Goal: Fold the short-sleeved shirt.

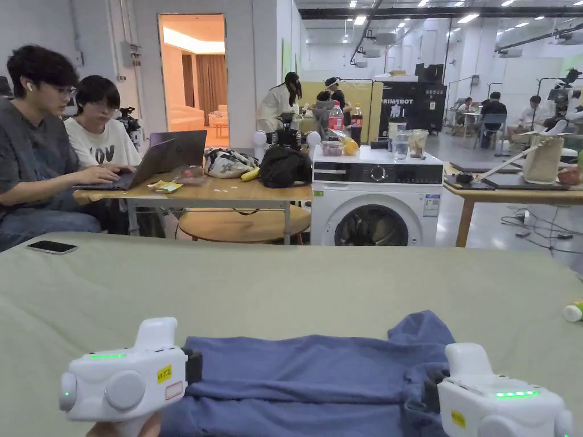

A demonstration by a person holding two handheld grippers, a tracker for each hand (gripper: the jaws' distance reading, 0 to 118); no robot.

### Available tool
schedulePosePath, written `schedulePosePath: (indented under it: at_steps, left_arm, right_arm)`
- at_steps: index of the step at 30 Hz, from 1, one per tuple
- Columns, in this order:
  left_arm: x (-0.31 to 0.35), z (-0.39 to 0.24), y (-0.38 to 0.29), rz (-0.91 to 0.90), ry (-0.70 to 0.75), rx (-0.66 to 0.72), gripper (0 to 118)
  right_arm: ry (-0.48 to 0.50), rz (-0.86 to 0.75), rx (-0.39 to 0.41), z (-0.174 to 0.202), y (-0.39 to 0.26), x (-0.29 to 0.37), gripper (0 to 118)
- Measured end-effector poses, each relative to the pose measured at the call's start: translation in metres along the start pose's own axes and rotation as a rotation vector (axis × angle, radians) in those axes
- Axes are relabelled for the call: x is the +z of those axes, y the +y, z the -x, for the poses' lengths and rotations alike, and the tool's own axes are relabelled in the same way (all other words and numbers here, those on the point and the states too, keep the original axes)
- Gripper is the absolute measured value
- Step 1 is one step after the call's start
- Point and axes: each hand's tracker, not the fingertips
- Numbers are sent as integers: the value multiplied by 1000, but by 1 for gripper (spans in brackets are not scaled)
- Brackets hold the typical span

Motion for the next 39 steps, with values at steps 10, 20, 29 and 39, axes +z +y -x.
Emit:
schedulePosePath:
  at_steps: [10, 20, 29, 39]
  left_arm:
    - [-41, 60, -25, 111, 33, 201, 63]
    - [-85, 39, -42, 366, 140, 36, 0]
    - [-88, 42, -41, 394, 137, 58, 0]
    - [-42, 37, -38, 188, 92, 38, 0]
  right_arm:
    - [37, 23, -123, -21, -15, 2, 0]
    - [-44, 111, -249, -59, -33, -8, 22]
    - [-18, 336, -273, -53, -51, -62, 54]
    - [-49, 217, -257, -50, -37, -30, 7]
